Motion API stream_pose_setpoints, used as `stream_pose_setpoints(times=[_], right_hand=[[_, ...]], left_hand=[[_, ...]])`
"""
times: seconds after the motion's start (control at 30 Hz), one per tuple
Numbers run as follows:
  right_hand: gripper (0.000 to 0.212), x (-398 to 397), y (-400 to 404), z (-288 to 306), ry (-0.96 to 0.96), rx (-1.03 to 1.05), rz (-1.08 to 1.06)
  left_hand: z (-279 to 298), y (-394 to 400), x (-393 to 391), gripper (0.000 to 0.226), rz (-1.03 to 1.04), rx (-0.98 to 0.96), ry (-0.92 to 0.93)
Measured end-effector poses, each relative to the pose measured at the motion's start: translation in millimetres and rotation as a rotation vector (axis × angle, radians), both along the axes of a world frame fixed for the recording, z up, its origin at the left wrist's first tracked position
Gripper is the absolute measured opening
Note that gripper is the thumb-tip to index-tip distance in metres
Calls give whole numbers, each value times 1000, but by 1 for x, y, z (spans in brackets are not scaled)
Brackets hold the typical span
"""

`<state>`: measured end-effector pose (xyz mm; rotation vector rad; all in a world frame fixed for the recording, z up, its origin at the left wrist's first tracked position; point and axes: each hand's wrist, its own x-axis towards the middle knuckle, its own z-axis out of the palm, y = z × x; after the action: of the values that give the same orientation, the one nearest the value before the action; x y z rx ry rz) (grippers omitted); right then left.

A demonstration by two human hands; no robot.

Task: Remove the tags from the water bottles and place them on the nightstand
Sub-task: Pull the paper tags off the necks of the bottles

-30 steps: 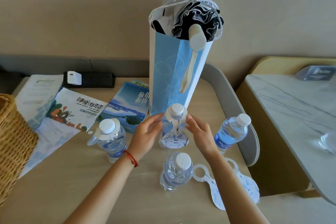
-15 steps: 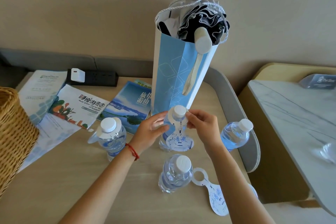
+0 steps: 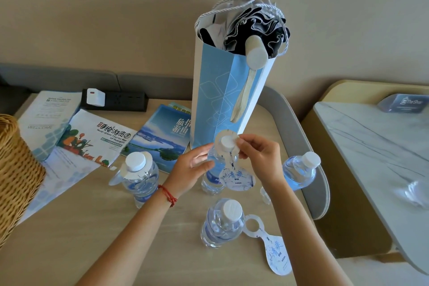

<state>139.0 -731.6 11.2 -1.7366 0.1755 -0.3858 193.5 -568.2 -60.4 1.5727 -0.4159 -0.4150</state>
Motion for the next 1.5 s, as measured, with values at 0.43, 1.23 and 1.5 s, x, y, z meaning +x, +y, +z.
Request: stream_pose_setpoints(times=[0.43, 1.23, 1.5], right_hand=[[14, -49, -32, 2, 142, 76, -108], [34, -44, -25, -114, 541, -359, -314], [22, -37, -17, -29, 41, -388, -268]], left_hand=[[1, 0, -2, 56, -20, -25, 16], [-1, 1, -14, 41, 118, 83, -101], [19, 2, -38, 40, 245, 189, -241]])
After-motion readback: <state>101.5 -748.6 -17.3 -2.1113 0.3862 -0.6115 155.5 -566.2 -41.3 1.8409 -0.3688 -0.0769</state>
